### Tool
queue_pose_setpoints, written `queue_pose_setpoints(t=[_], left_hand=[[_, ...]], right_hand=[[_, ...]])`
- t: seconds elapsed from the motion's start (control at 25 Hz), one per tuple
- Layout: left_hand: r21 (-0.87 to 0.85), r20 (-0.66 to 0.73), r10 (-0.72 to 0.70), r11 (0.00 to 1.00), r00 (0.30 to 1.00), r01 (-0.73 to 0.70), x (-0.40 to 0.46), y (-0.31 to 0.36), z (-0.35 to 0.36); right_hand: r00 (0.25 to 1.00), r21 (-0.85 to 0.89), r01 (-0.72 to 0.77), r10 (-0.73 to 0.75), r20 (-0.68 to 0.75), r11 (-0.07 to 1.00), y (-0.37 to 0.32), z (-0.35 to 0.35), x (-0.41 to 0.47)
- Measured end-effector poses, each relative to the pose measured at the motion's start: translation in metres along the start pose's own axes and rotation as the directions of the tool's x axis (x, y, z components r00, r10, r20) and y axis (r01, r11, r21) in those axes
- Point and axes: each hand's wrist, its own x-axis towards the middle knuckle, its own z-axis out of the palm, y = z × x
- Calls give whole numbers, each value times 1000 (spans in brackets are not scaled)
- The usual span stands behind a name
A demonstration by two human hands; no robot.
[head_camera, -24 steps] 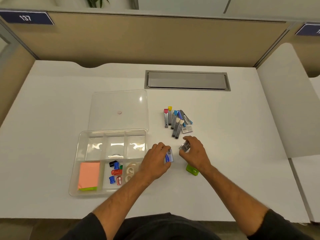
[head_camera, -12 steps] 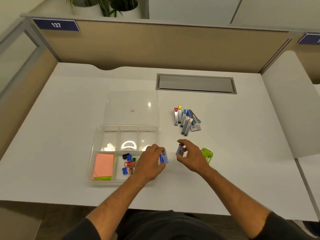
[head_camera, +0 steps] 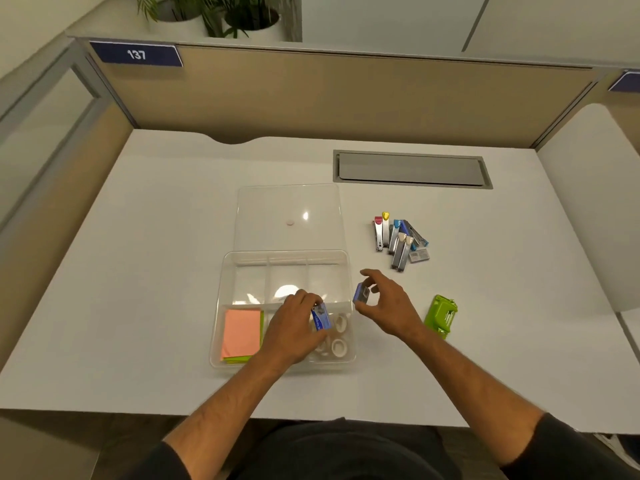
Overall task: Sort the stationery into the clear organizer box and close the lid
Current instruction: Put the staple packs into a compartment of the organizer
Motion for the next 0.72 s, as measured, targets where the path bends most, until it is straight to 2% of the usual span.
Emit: queue_pose_setpoints(t=[0.2,0.32,0.56,0.72], left_hand=[[-32,-4,-20,999,1000,20,-27,-28,-12],[-44,1,-48,998,999,48,-27,-44,-20],[-36,-25,-75,997,997,74,-15,-53,-33],[-27,3,-57,998,998,57,-3,-48,-30]], right_hand=[[994,-82,61,-54,92,995,-21,25,25],[990,-219,94,-69,119,971,-26,35,46],[980,-489,169,-91,179,856,-29,44,62],[977,-577,193,-101,187,794,-27,47,64]])
